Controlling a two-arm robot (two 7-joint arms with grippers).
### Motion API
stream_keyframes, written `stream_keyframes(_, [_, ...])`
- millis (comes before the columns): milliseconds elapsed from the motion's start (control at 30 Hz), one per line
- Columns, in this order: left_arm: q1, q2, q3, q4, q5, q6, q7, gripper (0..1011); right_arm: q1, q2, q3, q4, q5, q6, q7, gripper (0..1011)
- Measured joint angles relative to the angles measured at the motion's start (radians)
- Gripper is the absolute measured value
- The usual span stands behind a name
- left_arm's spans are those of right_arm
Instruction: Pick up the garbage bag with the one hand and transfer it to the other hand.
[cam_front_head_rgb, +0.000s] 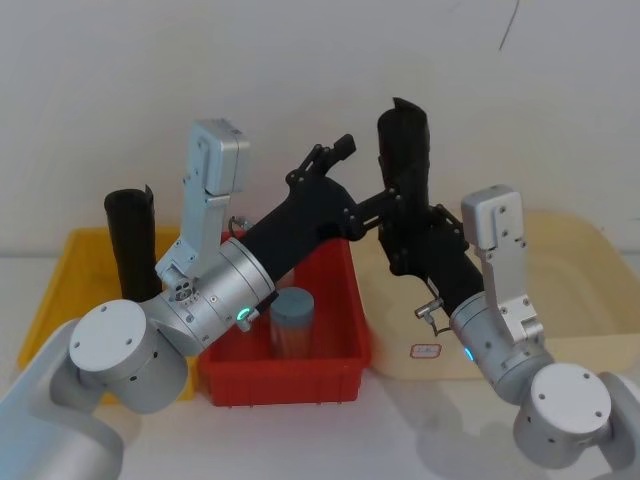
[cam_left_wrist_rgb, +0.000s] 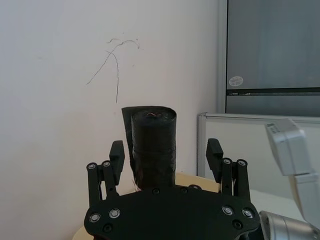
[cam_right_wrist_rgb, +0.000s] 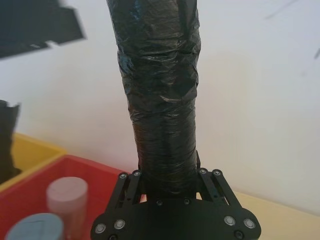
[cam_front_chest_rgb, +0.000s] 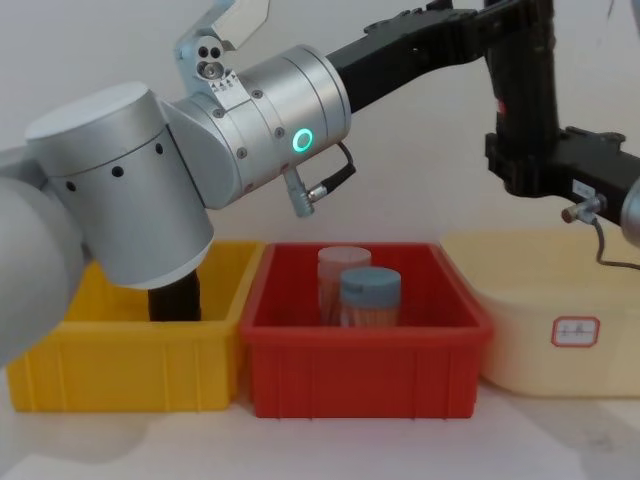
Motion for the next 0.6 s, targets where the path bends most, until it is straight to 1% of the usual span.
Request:
stream_keyframes(300, [0.000,0.000,0.000,0.000,0.000,0.000,0.000,1002,0.026,0.001,0.033,0.052,-0.010,0.005,-0.022,448])
stream_keyframes(400, [0.000,0.000,0.000,0.000,0.000,0.000,0.000,1002,0.034,0.004,0.049,0.071,-0.012,0.008,-0.029,447])
stream_keyframes(600, [0.000,0.000,0.000,0.000,0.000,0.000,0.000,1002,0.040,0.011,0.071,0.086,-0.013,0.012,-0.034,447])
